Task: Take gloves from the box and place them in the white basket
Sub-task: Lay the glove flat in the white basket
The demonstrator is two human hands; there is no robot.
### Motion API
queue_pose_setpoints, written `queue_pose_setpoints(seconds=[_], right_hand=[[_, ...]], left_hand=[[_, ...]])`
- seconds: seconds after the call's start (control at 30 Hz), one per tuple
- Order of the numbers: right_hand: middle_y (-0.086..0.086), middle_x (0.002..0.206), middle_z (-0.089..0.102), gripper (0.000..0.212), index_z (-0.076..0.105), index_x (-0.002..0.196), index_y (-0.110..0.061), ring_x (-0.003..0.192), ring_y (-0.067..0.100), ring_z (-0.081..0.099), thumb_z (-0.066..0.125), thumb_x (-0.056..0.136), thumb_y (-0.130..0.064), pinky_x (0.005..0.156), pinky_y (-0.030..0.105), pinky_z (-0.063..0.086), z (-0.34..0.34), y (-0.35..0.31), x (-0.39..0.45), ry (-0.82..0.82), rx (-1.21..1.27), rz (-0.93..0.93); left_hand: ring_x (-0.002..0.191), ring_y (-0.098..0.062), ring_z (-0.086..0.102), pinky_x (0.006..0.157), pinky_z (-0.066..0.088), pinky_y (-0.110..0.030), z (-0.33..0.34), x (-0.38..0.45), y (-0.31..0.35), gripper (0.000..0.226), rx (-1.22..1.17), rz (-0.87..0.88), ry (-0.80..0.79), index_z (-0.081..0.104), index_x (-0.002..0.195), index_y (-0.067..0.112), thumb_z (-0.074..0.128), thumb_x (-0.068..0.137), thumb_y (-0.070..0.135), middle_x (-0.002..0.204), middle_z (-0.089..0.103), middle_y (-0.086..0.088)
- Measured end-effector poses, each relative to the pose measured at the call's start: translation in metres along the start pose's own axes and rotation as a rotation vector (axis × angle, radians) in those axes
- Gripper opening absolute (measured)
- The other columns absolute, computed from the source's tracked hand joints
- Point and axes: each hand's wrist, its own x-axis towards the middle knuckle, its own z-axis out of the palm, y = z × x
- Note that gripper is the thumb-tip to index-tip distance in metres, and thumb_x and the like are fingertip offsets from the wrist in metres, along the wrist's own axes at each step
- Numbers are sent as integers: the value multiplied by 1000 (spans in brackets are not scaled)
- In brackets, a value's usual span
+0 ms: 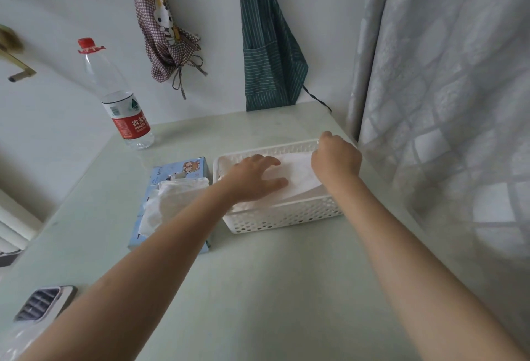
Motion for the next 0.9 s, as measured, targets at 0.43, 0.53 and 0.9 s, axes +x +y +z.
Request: queue_pose_setpoints(seconds=[0.43, 0.53, 0.9], right_hand=[[13, 117, 52, 23, 54, 112, -8, 108, 30, 48, 47, 93, -19, 77, 36, 35, 11, -30, -12, -129, -17, -289], [11, 108, 55, 18, 57, 103, -8, 99, 29, 51, 46, 94, -18, 76, 36, 40, 6, -50, -14, -36, 59, -321], [-6, 93, 61, 19, 67, 95, -24, 86, 13, 59, 73, 82, -37, 73, 27, 47, 5, -182, -48, -632, 583, -488]], left_hand=[[139, -26, 39, 114, 29, -44, -1, -5, 5, 53, -146, -81, -270, 51, 139, 17, 41, 100, 52, 148, 46, -6], [105, -13, 62, 96, 47, -30, -26, -25, -3, 26, -445, -107, 189, 72, 112, 19, 56, 96, 32, 111, 70, 5], [74, -23, 62, 68, 52, -32, -99, -111, -103, 22, -357, -410, 341, 75, 87, 10, 55, 85, 21, 82, 70, -3]])
